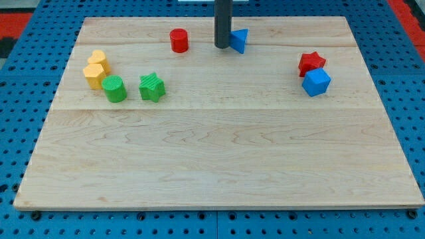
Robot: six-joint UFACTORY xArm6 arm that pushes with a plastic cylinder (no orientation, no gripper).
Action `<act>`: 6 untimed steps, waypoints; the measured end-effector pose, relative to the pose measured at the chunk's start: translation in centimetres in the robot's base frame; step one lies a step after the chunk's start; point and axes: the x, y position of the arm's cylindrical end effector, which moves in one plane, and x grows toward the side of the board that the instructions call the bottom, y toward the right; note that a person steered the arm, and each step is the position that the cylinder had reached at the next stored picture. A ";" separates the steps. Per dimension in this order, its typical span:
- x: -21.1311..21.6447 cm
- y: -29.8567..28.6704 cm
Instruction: Move the blue triangle top right to the red star
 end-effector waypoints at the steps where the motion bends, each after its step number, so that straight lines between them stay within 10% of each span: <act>1: -1.0 4.7; 6: -1.3 17.7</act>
